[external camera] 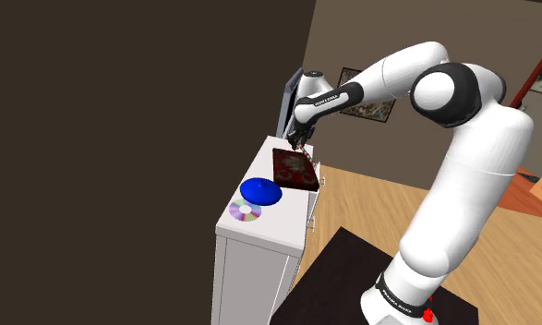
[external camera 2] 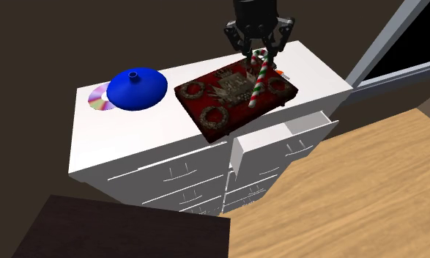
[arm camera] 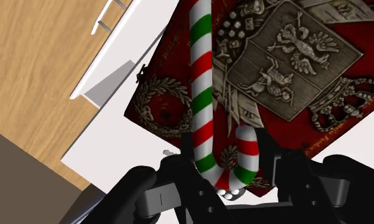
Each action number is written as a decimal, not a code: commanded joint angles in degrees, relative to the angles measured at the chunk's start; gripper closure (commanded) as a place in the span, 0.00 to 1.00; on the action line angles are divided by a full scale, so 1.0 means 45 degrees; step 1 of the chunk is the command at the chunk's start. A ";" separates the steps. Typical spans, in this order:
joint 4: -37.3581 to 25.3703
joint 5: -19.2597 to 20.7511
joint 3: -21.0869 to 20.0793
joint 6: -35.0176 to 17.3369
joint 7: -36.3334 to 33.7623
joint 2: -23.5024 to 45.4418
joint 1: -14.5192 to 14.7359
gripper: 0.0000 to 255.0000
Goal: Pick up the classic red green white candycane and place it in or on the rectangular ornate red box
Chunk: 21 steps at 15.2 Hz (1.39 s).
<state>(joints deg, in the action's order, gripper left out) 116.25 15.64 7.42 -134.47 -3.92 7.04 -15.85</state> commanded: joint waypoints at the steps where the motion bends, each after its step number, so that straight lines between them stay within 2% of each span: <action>1: 0.0205 0.0058 0.0015 -0.0321 -0.0085 0.0120 -0.0009 1.00; 8: 0.0650 0.0244 0.0065 -0.1330 -0.0379 0.0704 -0.0028 1.00; 15: 0.0650 0.0245 0.0062 -0.1330 -0.0380 0.0703 -0.0030 1.00; 16: 0.0643 0.0241 0.0068 -0.1351 -0.0365 0.0728 -0.0041 0.00; 21: 0.0650 0.0245 0.0062 -0.1330 -0.0380 0.0703 -0.0030 0.00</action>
<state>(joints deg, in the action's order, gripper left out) 119.15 16.69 7.72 -140.37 -5.49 10.09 -16.04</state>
